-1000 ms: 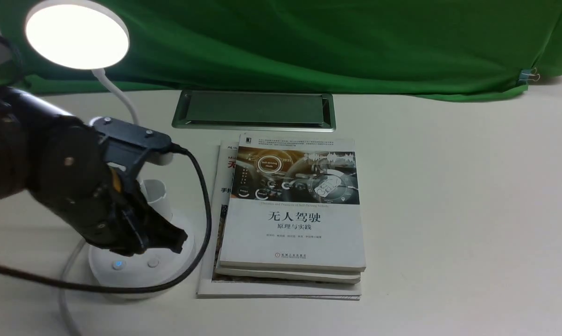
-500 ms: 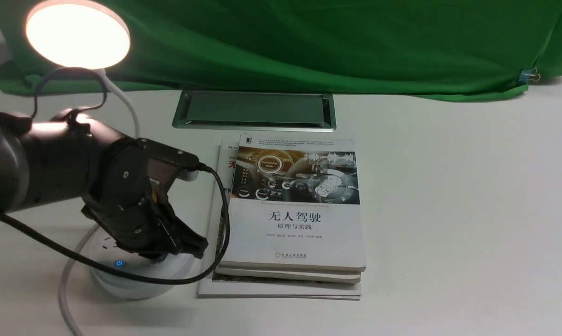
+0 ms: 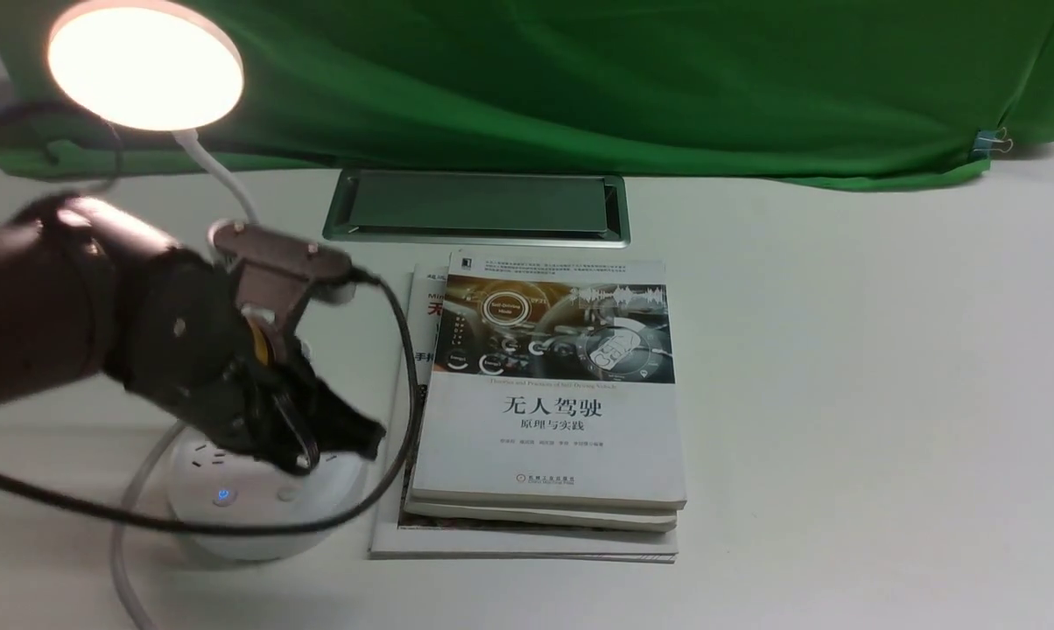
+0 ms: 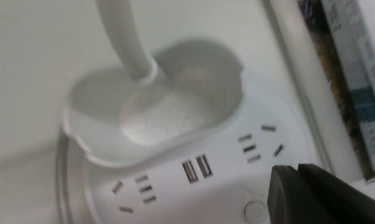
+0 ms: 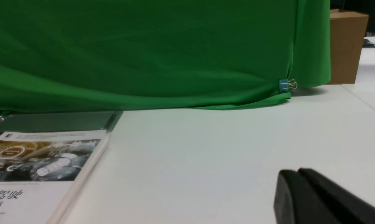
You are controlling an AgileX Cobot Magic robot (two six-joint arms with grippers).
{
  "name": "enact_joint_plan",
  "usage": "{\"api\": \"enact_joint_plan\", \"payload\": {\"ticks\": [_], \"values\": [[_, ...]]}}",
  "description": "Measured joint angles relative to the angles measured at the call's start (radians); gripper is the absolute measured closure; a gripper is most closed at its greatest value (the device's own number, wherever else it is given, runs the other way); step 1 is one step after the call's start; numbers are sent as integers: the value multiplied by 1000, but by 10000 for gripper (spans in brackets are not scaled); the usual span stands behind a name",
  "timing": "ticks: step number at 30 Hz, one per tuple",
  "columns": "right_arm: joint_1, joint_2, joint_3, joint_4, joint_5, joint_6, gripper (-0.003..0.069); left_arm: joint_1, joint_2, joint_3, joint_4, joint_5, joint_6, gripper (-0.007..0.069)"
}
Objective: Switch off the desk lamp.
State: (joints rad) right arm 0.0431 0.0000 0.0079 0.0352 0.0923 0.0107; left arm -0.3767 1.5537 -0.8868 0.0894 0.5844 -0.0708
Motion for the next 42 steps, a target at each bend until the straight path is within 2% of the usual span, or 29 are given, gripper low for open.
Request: {"api": "enact_joint_plan", "payload": {"ticks": [7, 13, 15, 23, 34, 42], "values": [[0, 0, 0, 0, 0, 0, 624, 0, 50, 89, 8, -140, -31, 606], [0, 0, 0, 0, 1, 0, 624, 0, 9, 87, 9, -112, -35, 606], [0, 0, 0, 0, 1, 0, 624, 0, -64, 87, 16, -67, -55, 606], [0, 0, 0, 0, 0, 0, 624, 0, -401, 97, 21, -64, -61, 606], [0, 0, 0, 0, 1, 0, 624, 0, -1068, 376, -22, -108, -76, 606], [0, 0, 0, 0, 1, 0, 624, 0, -1274, 418, -22, -108, -65, 606]]}}
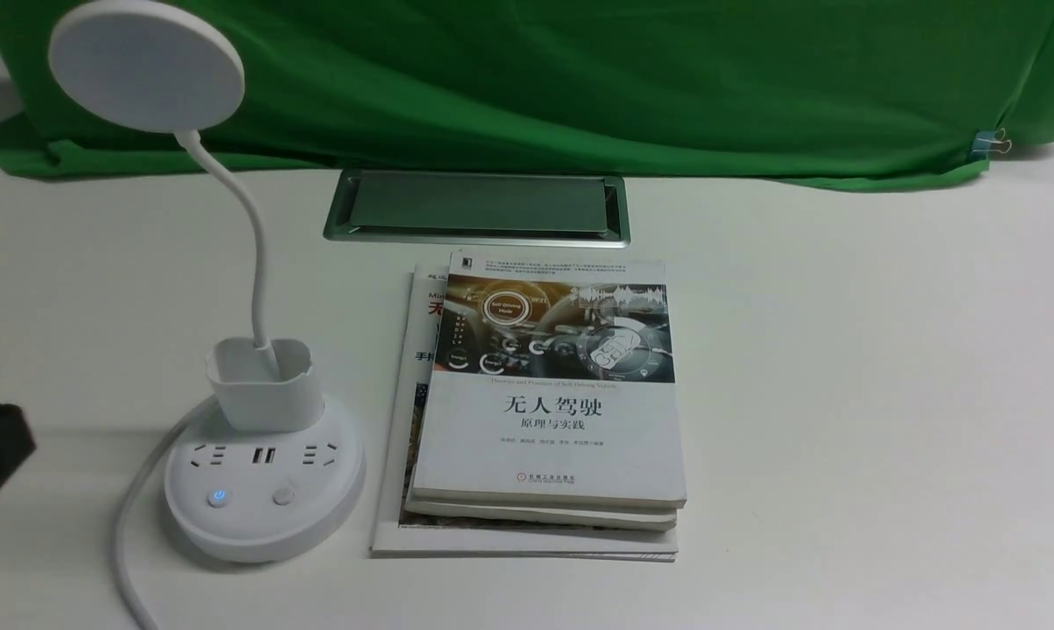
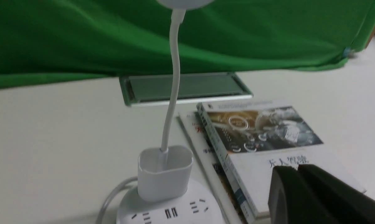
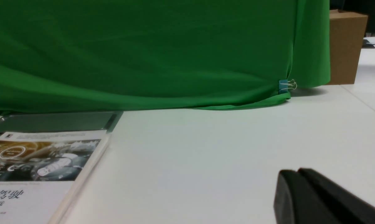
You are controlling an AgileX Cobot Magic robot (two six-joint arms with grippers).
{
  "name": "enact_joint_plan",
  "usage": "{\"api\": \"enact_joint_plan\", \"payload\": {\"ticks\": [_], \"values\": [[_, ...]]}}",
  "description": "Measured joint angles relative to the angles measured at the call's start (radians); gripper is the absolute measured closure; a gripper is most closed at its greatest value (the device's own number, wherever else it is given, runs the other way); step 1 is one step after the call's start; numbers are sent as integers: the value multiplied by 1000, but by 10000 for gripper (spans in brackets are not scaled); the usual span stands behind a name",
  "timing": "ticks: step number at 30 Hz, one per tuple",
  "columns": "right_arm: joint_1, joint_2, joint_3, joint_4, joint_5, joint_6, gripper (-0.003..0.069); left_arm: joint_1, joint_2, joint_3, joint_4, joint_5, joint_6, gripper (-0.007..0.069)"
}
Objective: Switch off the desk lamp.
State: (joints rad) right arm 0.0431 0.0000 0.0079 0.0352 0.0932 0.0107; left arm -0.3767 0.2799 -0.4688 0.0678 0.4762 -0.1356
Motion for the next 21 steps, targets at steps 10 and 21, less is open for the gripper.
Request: {"api": "enact_joint_plan", "payload": {"ticks": [10, 21], "values": [[0, 0, 0, 0, 0, 0, 624, 0, -22, 95, -8, -71, 6, 606], [0, 0, 0, 0, 0, 0, 624, 6, -108, 256, -50, -75, 6, 606]]}}
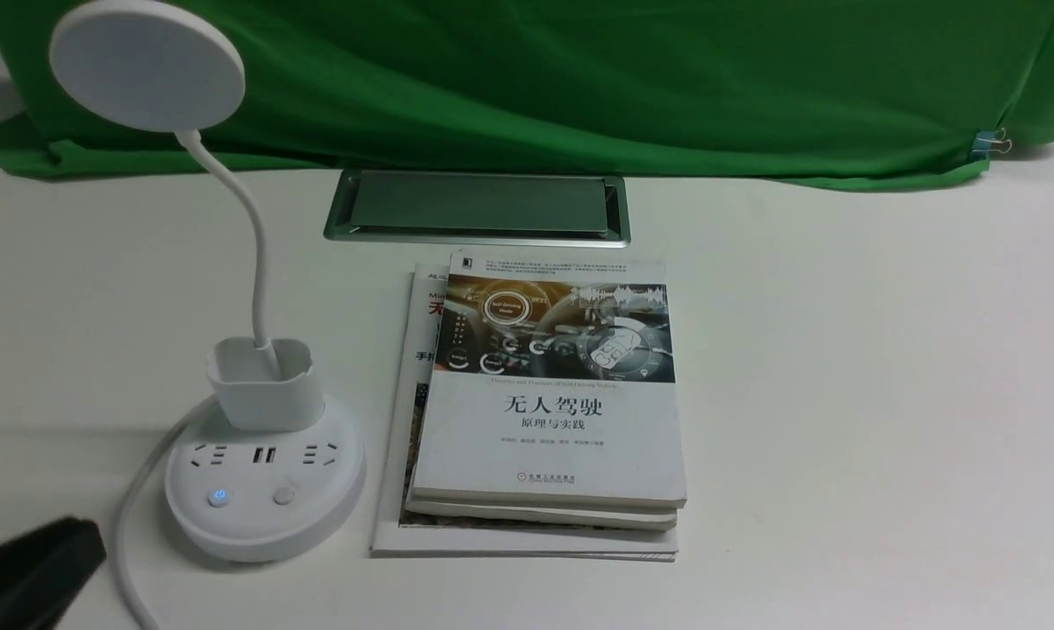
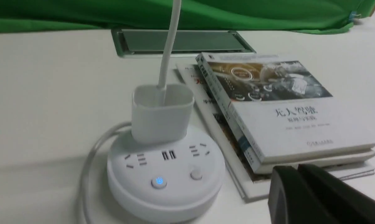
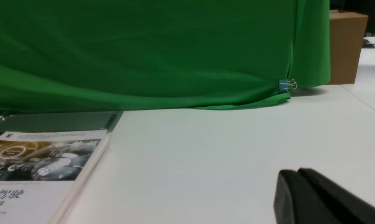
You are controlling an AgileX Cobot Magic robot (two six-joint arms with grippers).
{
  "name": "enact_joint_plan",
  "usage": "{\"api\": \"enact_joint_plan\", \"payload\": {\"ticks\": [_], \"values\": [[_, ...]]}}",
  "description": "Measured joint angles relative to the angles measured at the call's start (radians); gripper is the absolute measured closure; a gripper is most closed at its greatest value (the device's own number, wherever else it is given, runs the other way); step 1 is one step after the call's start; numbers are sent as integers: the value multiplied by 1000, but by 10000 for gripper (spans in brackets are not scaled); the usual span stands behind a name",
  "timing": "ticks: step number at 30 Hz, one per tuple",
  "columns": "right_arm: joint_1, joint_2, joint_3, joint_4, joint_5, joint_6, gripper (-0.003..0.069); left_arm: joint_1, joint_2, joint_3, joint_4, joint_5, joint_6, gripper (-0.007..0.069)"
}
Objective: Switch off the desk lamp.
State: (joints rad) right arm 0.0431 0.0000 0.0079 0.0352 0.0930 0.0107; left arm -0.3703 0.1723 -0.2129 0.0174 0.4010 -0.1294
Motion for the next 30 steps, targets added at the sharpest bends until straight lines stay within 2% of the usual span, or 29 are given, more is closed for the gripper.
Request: {"api": "enact_joint_plan", "payload": {"ticks": [3, 7, 16, 30], "values": [[0, 0, 0, 0, -1, 0, 624, 24, -53, 33, -1, -3, 0, 606], [0, 0, 0, 0, -1, 0, 624, 118, -159, 98, -1, -62, 0, 606], [0, 0, 0, 0, -1, 0, 624, 236, -174, 220, -2, -137, 0, 606], [0, 0, 0, 0, -1, 0, 624, 241, -175, 220, -2, -165, 0, 606]]}}
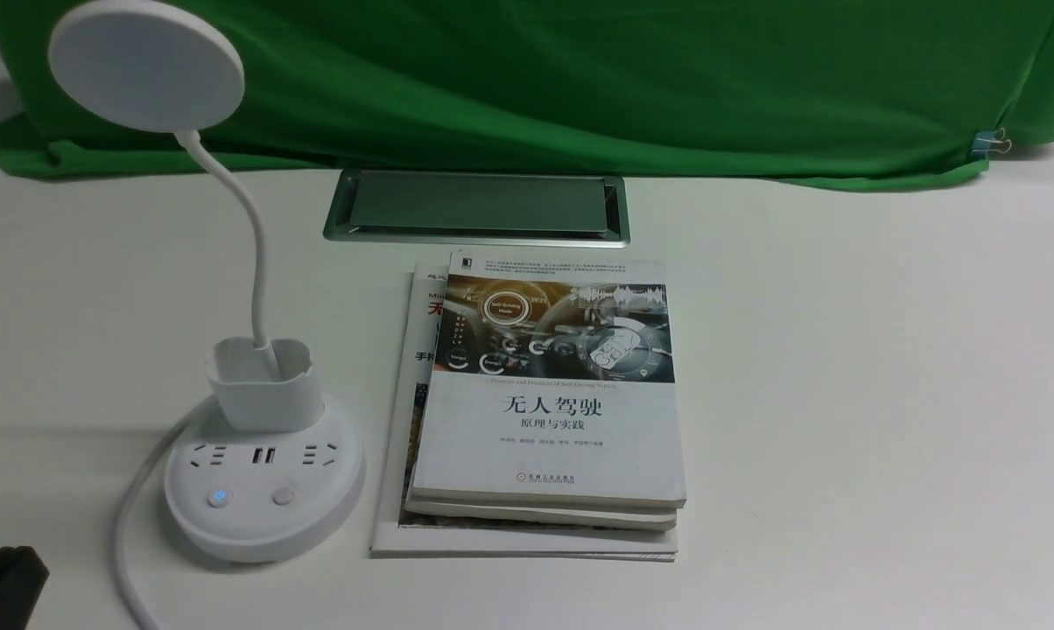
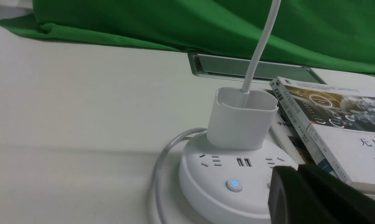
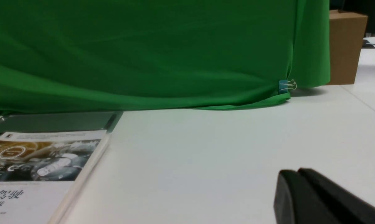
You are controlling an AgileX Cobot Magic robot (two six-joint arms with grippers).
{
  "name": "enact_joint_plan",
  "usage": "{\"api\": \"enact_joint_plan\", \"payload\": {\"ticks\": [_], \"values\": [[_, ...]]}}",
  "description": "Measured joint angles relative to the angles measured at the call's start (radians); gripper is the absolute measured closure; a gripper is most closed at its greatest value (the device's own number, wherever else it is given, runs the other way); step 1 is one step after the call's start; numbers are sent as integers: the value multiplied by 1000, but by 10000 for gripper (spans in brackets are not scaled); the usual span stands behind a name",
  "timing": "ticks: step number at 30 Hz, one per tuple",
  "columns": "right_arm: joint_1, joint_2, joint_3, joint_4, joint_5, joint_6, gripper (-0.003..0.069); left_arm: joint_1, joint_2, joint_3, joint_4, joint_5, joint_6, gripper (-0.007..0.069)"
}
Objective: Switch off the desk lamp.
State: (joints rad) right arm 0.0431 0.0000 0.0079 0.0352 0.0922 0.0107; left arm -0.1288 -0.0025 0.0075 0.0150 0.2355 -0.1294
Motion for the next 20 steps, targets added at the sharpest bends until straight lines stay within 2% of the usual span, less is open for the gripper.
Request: {"api": "enact_joint_plan", "payload": {"ticks": [9, 20], "values": [[0, 0, 0, 0, 1, 0, 624, 49, 0, 0, 0, 0, 1, 606], [0, 0, 0, 0, 1, 0, 624, 51, 0, 0, 0, 0, 1, 606]]}}
